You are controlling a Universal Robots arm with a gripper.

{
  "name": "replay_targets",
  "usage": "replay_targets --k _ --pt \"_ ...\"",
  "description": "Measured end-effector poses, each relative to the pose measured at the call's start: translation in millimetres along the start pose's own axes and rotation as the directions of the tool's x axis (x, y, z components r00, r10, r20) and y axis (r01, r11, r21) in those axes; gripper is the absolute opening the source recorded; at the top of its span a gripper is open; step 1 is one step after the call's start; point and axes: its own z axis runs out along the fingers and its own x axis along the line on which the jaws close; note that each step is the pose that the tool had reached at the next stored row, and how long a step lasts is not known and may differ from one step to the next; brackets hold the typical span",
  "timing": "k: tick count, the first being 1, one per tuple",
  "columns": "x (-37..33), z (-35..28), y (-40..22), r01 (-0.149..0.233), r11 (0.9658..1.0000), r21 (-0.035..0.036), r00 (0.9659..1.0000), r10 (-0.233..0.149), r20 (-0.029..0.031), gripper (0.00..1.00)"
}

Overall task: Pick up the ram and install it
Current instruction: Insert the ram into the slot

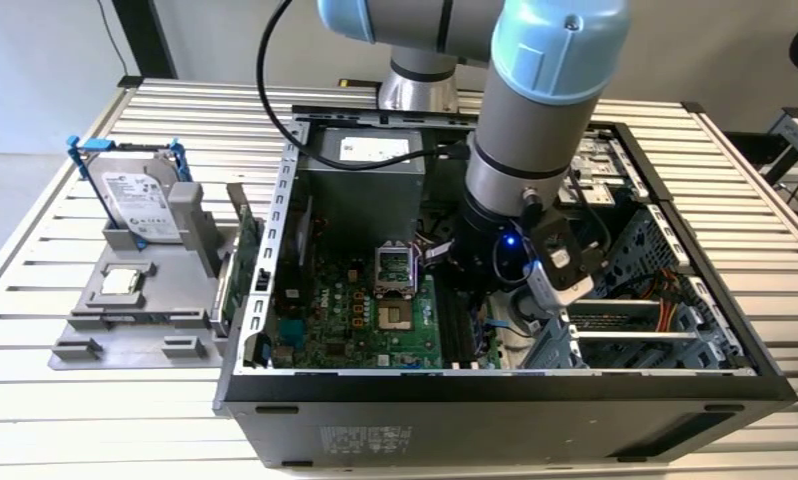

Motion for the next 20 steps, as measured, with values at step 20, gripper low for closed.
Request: replay_targets --k 20 --pt "2.2 2.9 0.9 0.000 1.0000 0.0096 1.0000 0.000 -0.0047 0.00"
